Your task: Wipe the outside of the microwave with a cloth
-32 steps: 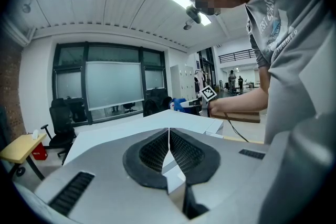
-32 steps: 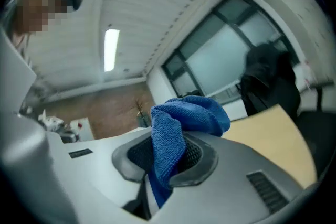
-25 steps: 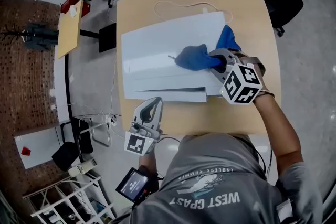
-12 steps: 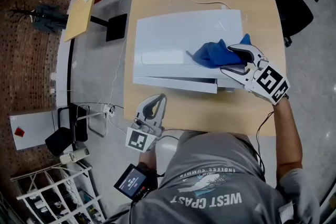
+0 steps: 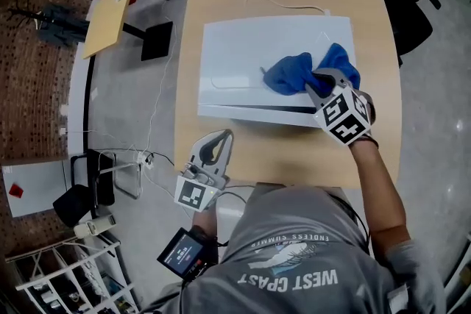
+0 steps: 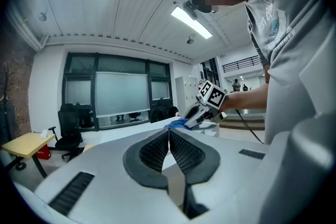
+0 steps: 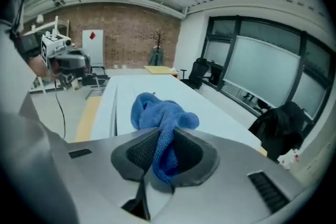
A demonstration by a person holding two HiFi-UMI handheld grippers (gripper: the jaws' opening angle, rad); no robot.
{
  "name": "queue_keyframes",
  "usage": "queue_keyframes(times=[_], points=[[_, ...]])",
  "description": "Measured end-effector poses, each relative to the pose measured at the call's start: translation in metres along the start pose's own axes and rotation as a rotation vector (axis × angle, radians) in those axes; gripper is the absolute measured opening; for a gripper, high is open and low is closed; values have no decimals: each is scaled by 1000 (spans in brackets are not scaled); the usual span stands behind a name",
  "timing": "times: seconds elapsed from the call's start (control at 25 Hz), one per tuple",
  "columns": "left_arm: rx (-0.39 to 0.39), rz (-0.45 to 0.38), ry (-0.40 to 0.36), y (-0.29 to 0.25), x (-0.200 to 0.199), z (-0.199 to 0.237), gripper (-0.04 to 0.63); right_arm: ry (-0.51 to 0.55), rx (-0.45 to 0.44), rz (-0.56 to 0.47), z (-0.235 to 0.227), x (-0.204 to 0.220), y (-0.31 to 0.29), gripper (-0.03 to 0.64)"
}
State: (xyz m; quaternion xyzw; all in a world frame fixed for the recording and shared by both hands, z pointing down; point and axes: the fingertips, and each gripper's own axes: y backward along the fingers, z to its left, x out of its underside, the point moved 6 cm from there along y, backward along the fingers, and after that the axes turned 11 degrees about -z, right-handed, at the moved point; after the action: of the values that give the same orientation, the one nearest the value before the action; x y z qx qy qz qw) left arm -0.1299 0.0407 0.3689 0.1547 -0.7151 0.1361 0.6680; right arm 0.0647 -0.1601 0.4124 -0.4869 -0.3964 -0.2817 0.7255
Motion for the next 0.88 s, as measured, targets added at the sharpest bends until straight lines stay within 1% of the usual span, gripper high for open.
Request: queue_keyframes(times=[0.16, 0.2, 0.24, 0.28, 0.36, 0.44, 0.52, 0.6, 0.64, 0.68, 0.72, 0.76, 0.8, 0.84, 0.88], points=[[5, -11, 24, 19, 7, 23, 23, 88, -242, -48, 90, -62, -72, 87], [8, -16, 25, 22, 8, 29, 23, 109, -289, -58, 108, -73, -84, 87], [12, -23, 25, 23, 7, 34, 23, 125, -314, -62, 119, -80, -93, 87], [15, -32, 23, 24, 7, 40, 23, 128, -318, -60, 121, -81, -98, 87], [19, -48, 24, 26, 9, 52, 23, 88, -278, -46, 103, -71, -95, 87], [18, -55, 31, 30, 13, 65, 23, 14, -188, -19, 69, -49, -74, 87], [19, -61, 41, 33, 17, 78, 23, -63, -40, 32, 28, -21, -40, 87], [27, -72, 50, 33, 21, 91, 23, -129, 144, 102, -13, 9, 0, 87], [35, -78, 52, 31, 22, 96, 23, -155, 227, 137, -29, 23, 19, 86], [45, -82, 54, 28, 24, 100, 23, -171, 289, 166, -43, 34, 33, 87], [54, -84, 56, 24, 26, 103, 23, -175, 327, 187, -51, 40, 41, 86], [61, -85, 60, 21, 28, 106, 23, -169, 338, 200, -53, 40, 42, 86], [65, -86, 66, 18, 30, 111, 23, -156, 327, 204, -49, 34, 36, 84], [64, -90, 72, 17, 31, 117, 23, -142, 295, 195, -39, 23, 23, 84], [54, -99, 79, 16, 32, 126, 23, -130, 244, 170, -24, 7, 3, 83]])
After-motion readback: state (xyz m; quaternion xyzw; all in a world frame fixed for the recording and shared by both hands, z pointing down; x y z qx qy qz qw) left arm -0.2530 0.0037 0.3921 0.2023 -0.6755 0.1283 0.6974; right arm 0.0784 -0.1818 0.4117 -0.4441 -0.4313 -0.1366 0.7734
